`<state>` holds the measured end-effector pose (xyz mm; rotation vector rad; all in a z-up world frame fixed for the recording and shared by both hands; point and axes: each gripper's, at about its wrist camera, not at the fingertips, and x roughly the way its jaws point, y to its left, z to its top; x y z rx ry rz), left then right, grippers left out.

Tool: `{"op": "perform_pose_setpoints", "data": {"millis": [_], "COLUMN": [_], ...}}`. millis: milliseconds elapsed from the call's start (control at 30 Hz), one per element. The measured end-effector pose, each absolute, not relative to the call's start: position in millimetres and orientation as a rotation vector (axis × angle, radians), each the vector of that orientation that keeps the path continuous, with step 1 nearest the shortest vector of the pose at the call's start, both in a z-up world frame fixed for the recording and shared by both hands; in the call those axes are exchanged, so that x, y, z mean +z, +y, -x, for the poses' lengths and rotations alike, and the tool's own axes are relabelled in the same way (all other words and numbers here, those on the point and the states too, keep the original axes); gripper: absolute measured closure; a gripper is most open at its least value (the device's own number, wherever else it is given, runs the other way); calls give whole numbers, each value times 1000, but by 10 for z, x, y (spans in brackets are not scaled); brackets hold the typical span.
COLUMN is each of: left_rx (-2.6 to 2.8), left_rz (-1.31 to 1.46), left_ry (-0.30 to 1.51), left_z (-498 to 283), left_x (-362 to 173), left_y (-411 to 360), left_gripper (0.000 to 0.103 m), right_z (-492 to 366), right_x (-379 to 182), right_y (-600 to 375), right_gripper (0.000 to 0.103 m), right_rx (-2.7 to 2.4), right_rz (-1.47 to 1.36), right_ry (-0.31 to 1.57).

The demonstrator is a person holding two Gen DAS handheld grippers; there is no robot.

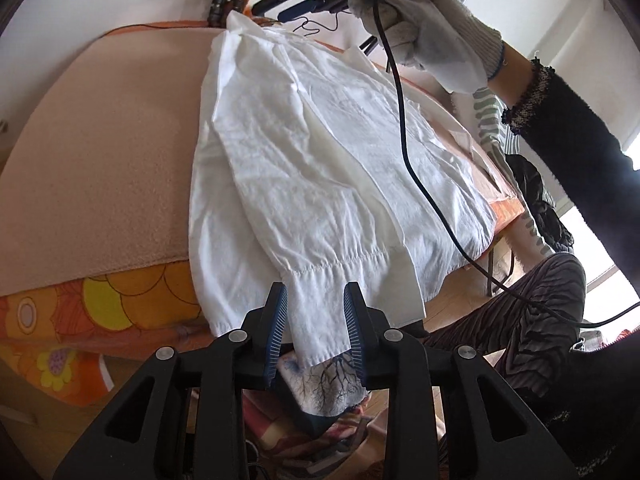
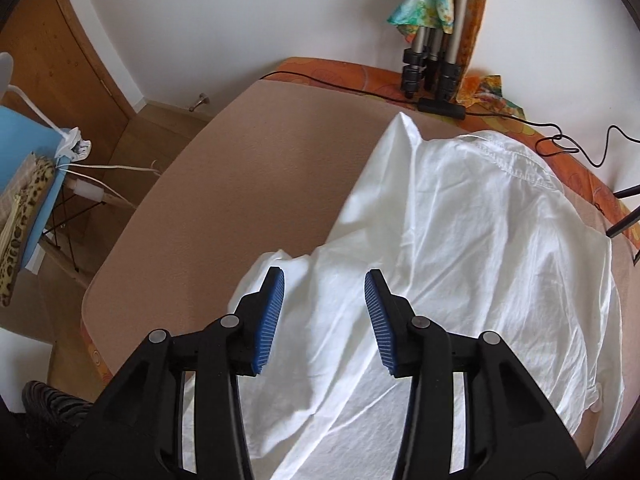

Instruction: Fold small clothes

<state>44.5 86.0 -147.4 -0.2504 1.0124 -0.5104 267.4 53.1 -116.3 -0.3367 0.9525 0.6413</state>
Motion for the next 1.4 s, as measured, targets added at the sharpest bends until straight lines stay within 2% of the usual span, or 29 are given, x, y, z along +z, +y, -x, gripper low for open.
{"op": "perform_pose_setpoints", "data": {"millis": [367, 400, 467, 500, 567, 633, 933, 1067, 1100, 1167, 1200, 1267, 1300, 1400], "left_rx": [-527, -535, -547, -554, -557, -554, -441, -421, -414, -411, -407, -377, -344, -342], "left_rz": [311, 318, 341, 355, 372, 374, 355, 389, 391, 380, 373, 365, 367, 408], "left_ry": [1074, 1078, 1089, 1092, 1076, 1043, 967, 1002, 1007, 998, 993, 985, 994, 988], "left_z": [-472, -480, -510, -518, -527, -499, -389, -435, -434, -409, -385, -364, -372, -379], "left_x": [-1687, -1707, -1753, -1772, -1755, -1693, -1531, -1620, -1629, -1596, -1578, -1569, -1582, -1588], "left_y": [856, 851, 849, 864, 896, 940, 1290, 1369, 1377, 1365, 1382, 1418, 1440, 1495], "left_gripper": [76, 79, 90, 97, 99, 101, 101, 100, 95, 92, 85, 64, 49, 49], "right_z": [-2787, -2796, -2820, -2856, -2894, -2915, -2986, -3039, -3065, -3053, -3027, -2932, -2865, -2642], "right_x": [-1742, -1772, -1808, -1819, -1818, -1802, -1658, -1750, -1769, -1724, -1676, -1563, -1522, -1514], "right_y": [1308, 1323, 1338, 1335, 1317, 1297, 1195, 1235, 1227, 1161, 1097, 936, 851, 608], "right_gripper": [59, 62, 82, 85, 95, 97, 99, 99, 98, 97, 95, 86, 84, 83], "right_rx": [512, 497, 479, 474, 476, 473, 499, 506, 516, 550, 556, 578, 589, 625], "right_rz": [523, 523, 517, 511, 488, 470, 325, 333, 333, 311, 299, 282, 283, 292], "right_ry": [1066, 1071, 1079, 1084, 1086, 1079, 1065, 1073, 1078, 1074, 1059, 1026, 1011, 1001]}}
